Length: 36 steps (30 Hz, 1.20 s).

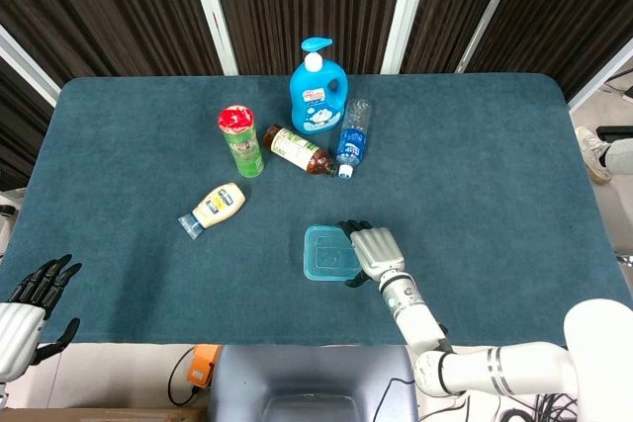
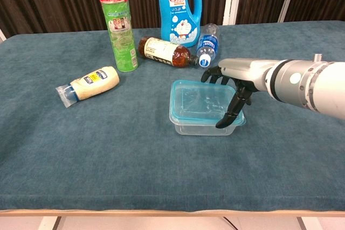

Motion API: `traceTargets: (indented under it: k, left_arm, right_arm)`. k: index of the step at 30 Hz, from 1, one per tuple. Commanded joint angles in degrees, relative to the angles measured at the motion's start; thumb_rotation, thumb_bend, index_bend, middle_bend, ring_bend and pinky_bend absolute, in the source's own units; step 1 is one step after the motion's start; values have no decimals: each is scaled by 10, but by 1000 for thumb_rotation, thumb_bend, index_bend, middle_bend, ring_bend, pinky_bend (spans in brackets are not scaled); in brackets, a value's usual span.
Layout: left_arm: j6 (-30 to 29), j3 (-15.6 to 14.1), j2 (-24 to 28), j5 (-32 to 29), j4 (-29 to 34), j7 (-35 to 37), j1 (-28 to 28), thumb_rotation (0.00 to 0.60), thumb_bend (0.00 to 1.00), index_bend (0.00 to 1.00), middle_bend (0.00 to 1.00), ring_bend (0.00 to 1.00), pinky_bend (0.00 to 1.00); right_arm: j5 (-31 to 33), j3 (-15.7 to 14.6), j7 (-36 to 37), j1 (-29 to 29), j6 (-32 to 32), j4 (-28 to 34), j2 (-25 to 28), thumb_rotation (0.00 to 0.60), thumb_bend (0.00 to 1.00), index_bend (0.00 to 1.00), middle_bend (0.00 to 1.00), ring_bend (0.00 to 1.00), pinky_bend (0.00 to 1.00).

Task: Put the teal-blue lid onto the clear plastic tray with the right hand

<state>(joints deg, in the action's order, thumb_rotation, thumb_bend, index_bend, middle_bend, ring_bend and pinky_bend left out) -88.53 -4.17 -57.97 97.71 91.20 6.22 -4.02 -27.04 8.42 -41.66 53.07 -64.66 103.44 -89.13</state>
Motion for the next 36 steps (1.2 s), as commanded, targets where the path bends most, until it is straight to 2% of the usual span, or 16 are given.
traceTargets:
  k: [1,4,18,27,33,36]
  left_arm:
    - [0,0,0,0,0,1,0,600,404,0,0,0,160]
    - [-1,0,0,0,0,1,0,600,403,0,0,0,160]
    - [0,1,1,0,0,4,0,600,403,0,0,0,160]
    - [-1,1,2,0,-1,6,-1,600,403,0,0,0,160]
    - [0,1,1,0,0,5,-1,600,404,0,0,0,160]
    - [0,1,1,0,0,5,-1,600,404,0,0,0,160]
  right_arm:
    - [1,0,-1,1,2,0,0,600,310,894,683,612,687]
    - [6,0,-1,3,10,1,3,600,310,841,679,585,664]
    - [31,-9,-4,20,49,5,19,600,309,560,461,410,506]
    - [28,-14,6,24,59,15,35,600,309,173,211,189,323]
    - [20,-21,13,25,67,23,48,600,309,95,139,131,226]
    - [20,-25,15,27,69,24,53,600,309,79,123,113,211]
